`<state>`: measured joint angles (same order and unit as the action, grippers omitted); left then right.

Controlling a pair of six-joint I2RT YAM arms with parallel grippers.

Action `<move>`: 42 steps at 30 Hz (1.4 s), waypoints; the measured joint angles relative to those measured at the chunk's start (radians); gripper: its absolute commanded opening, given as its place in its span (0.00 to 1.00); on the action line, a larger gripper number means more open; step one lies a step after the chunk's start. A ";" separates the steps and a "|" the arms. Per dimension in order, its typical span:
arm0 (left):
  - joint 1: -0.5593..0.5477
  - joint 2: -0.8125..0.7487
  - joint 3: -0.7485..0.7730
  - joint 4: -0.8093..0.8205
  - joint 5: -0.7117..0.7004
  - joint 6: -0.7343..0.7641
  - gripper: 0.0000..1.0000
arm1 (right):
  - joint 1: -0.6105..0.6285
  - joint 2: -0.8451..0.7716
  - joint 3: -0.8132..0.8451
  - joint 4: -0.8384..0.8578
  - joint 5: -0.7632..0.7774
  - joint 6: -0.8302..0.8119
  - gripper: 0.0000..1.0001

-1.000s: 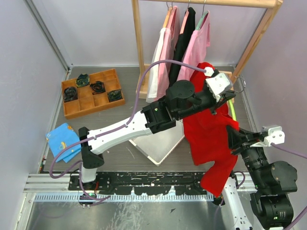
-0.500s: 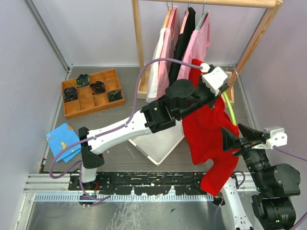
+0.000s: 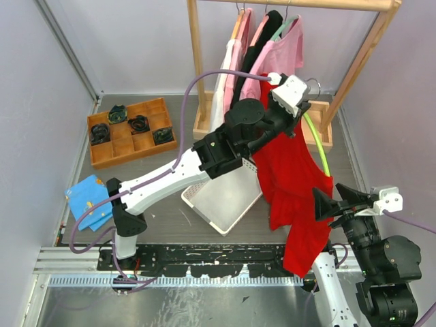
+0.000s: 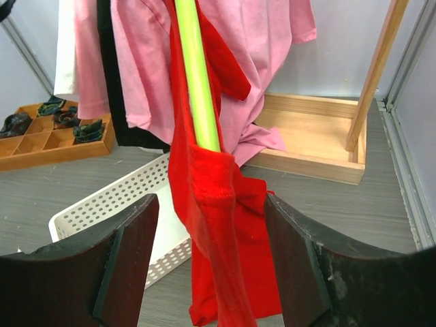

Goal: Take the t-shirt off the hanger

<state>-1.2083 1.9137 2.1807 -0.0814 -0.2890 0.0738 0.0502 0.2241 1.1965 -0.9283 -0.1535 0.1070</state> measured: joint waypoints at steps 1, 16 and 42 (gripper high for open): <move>0.003 -0.002 0.001 -0.002 -0.002 -0.001 0.00 | 0.000 0.000 0.000 -0.003 0.004 0.000 0.69; 0.054 -0.002 0.123 -0.082 -0.042 -0.060 0.00 | 0.000 -0.084 -0.062 -0.062 0.026 0.013 0.56; 0.059 -0.002 0.155 -0.104 -0.059 -0.079 0.00 | 0.000 -0.069 0.040 -0.093 0.010 0.046 0.01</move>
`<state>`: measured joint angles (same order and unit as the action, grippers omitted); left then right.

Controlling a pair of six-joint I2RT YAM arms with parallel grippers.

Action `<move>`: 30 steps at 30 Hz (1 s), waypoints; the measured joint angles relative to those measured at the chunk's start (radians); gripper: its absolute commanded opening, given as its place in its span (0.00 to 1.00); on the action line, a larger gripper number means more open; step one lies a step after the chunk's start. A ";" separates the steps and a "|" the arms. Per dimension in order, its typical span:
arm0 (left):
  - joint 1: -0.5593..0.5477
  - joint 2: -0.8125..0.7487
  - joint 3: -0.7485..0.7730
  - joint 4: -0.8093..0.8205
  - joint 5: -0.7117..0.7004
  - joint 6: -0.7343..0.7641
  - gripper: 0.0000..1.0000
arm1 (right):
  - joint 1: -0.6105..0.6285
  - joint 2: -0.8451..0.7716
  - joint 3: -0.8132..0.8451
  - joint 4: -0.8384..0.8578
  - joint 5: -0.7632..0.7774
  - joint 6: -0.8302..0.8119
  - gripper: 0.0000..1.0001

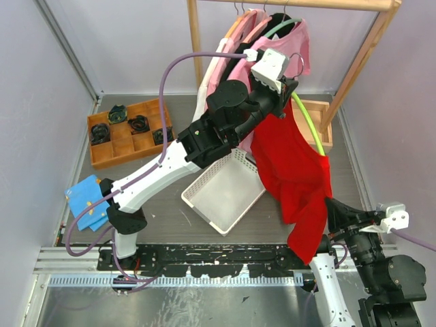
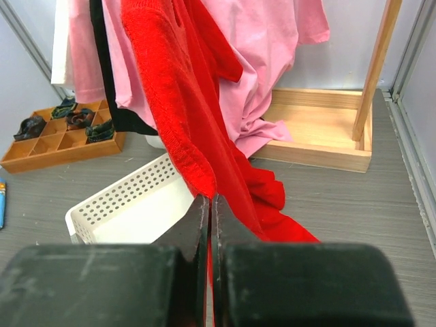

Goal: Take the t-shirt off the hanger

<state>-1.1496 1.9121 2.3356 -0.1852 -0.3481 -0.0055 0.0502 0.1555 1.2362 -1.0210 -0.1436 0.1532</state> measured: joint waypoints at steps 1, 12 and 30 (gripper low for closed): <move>0.000 0.000 0.000 0.000 -0.001 0.000 0.00 | 0.000 0.003 0.000 0.000 -0.001 0.002 0.01; 0.002 0.020 0.067 -0.010 -0.027 -0.010 0.00 | -0.005 -0.029 -0.044 -0.021 -0.053 0.072 0.01; 0.006 0.049 0.126 -0.013 -0.030 -0.034 0.00 | -0.034 -0.093 -0.054 -0.134 -0.103 0.108 0.39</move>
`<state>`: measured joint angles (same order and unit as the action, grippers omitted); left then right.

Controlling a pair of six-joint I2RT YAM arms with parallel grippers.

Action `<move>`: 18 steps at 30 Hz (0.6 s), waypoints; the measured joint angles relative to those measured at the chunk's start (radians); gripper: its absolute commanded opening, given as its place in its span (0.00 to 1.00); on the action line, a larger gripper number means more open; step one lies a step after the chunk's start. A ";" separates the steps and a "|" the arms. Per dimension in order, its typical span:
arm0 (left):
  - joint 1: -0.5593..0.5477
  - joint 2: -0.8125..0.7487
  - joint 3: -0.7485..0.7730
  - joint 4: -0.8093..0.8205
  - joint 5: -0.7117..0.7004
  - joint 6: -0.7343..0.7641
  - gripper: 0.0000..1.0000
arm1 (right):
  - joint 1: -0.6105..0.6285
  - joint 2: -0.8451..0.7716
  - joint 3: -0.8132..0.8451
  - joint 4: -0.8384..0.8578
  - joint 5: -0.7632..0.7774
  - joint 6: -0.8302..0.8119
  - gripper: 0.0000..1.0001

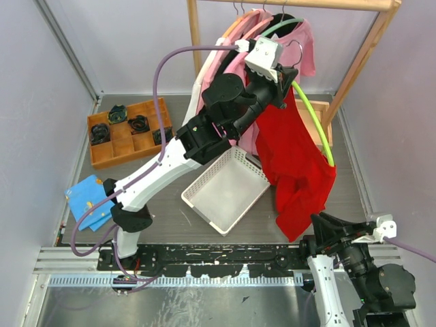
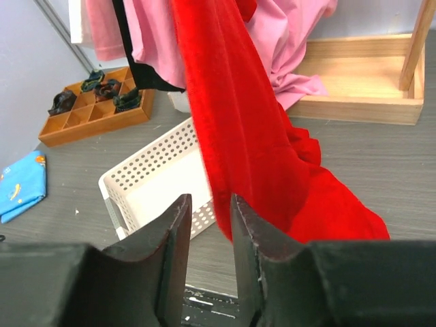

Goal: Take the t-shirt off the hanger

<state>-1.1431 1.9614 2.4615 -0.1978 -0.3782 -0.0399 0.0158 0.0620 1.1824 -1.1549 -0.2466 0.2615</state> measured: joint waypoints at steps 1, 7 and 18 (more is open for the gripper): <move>0.002 0.000 0.000 0.004 0.001 -0.005 0.00 | 0.000 0.005 0.014 -0.004 0.000 -0.003 0.43; 0.005 -0.008 -0.048 0.032 0.010 -0.023 0.00 | 0.000 0.053 0.093 0.034 -0.003 -0.017 0.45; 0.005 -0.038 -0.163 0.043 0.034 -0.040 0.00 | 0.000 0.132 0.105 0.120 0.074 -0.015 0.45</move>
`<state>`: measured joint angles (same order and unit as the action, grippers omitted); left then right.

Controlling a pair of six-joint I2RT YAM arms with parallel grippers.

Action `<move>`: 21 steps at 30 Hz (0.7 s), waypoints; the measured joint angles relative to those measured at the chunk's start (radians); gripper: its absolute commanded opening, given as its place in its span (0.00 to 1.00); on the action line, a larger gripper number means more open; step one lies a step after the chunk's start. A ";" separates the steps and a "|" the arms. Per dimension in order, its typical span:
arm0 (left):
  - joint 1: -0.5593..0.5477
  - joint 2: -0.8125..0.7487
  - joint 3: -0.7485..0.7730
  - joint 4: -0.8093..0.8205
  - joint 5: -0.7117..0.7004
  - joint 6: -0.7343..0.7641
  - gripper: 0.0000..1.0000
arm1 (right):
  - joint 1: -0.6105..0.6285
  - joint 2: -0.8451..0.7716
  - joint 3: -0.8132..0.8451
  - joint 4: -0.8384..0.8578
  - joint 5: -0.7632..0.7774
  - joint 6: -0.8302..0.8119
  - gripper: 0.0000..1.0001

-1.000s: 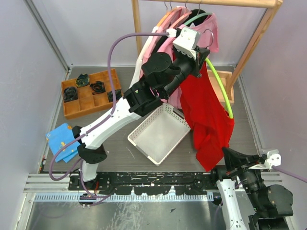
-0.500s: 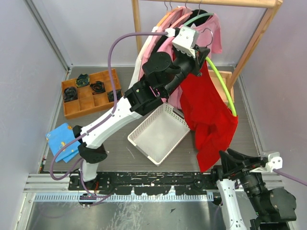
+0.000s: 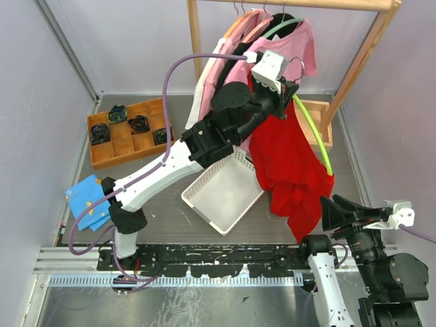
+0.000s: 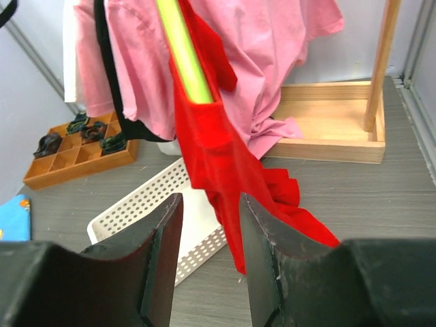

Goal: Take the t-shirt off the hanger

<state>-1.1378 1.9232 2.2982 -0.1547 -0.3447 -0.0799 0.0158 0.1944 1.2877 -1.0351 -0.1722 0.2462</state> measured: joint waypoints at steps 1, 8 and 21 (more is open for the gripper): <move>0.000 -0.007 -0.009 0.000 0.003 0.000 0.00 | 0.000 0.006 0.000 0.002 0.014 -0.001 0.45; 0.000 -0.049 -0.030 0.000 0.009 -0.002 0.00 | 0.000 0.016 -0.002 0.019 0.045 -0.008 0.36; 0.001 -0.058 -0.030 0.000 0.014 -0.005 0.00 | 0.000 0.015 -0.043 0.065 -0.037 -0.009 0.03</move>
<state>-1.1366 1.8652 2.2681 -0.1547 -0.3309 -0.0849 0.0158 0.2092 1.2446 -0.9699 -0.2089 0.2375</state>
